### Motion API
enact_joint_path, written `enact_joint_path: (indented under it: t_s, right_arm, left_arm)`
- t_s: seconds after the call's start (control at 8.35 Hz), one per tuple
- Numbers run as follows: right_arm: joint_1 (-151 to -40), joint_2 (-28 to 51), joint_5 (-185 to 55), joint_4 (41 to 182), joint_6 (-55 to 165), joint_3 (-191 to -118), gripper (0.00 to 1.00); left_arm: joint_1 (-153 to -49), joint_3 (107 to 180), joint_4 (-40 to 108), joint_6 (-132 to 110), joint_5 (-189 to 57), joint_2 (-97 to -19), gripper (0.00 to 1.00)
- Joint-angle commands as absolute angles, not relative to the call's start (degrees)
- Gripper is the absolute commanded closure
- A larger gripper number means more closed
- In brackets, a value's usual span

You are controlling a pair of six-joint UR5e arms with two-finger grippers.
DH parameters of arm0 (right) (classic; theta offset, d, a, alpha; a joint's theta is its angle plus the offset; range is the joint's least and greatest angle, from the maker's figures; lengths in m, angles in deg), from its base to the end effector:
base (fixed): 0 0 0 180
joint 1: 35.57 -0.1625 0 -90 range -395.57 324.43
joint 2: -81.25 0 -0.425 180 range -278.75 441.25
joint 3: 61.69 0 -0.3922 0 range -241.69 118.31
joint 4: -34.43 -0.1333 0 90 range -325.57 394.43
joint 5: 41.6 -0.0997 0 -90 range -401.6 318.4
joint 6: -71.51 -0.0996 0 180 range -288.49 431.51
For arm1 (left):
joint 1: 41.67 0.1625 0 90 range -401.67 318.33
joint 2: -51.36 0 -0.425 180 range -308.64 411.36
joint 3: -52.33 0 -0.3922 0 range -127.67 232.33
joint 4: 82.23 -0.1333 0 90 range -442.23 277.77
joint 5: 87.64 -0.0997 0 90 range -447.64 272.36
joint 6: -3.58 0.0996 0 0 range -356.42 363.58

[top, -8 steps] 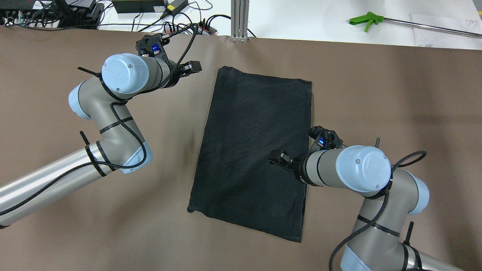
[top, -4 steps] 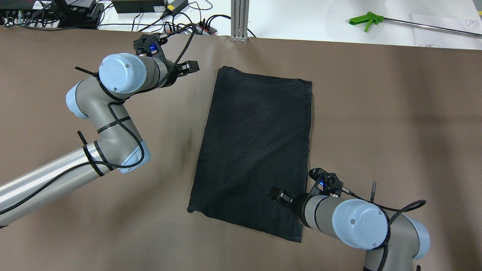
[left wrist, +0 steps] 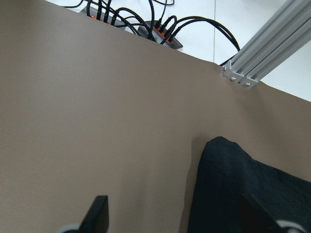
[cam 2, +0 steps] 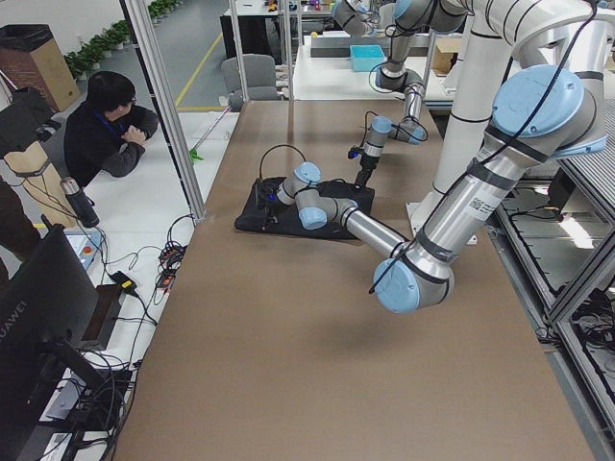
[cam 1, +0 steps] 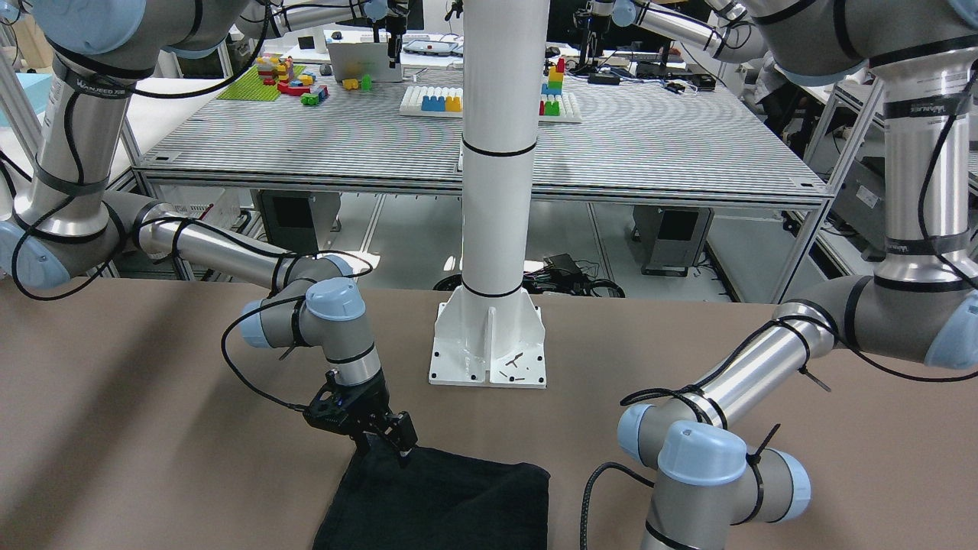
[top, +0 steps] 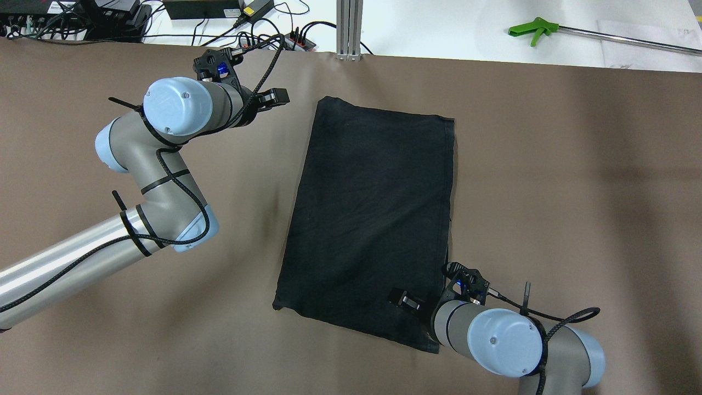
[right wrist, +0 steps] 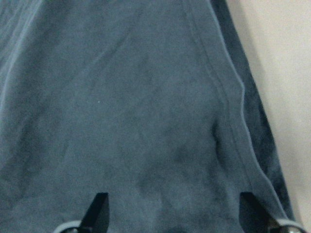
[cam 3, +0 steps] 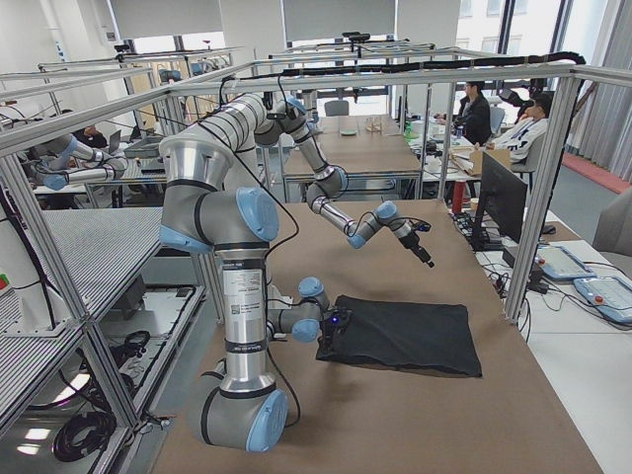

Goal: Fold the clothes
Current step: 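Grasp the nearest shirt corner with the right gripper and tug it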

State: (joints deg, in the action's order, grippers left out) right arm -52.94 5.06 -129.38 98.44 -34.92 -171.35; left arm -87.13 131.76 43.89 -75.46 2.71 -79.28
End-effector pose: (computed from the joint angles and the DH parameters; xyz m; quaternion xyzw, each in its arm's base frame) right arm -0.4983 -0.2996 0.3236 0.0209 -0.4957 0.2616 0.8279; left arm 0.4298 -0.6259 0.2375 0.2559 0.4824 -0.2468 0.8006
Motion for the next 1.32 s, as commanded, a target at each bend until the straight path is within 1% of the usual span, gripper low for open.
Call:
enact_joint_path:
  t_s: [0.0, 0.24, 0.36, 0.48, 0.6, 0.72, 1.2]
  right_arm:
    - [-52.27, 5.48, -128.44, 93.5, -34.66, -167.08, 0.06]
    - [-51.83, 6.53, -128.44, 93.93, -34.66, -167.08, 0.07]
    - [-51.83, 8.63, -128.44, 94.11, -35.44, -165.77, 0.23]
    - [-51.83, 9.78, -128.44, 94.11, -35.54, -164.28, 0.57]
    - [-51.74, 10.49, -128.44, 93.76, -35.54, -163.04, 0.85]
    - [-51.74, 11.8, -128.44, 94.02, -35.54, -162.08, 1.0]
    - [-53.5, 11.99, -129.23, 93.67, -34.4, -163.73, 1.0]
  left_arm:
    - [-87.11, 131.43, 43.89, -75.35, 2.63, -79.33, 0.05]
    - [-87.11, 131.26, 43.89, -75.0, 2.63, -79.33, 0.05]
    - [-87.11, 131.17, 43.89, -75.0, 2.63, -79.33, 0.05]
    - [-87.11, 131.08, 43.89, -75.0, 2.63, -79.33, 0.05]
    - [-87.2, 131.08, 43.8, -74.74, 2.45, -79.33, 0.05]
    - [-87.2, 130.99, 43.8, -74.65, 2.28, -79.33, 0.05]
    - [-87.2, 130.82, 43.8, -74.56, 2.54, -79.42, 0.05]
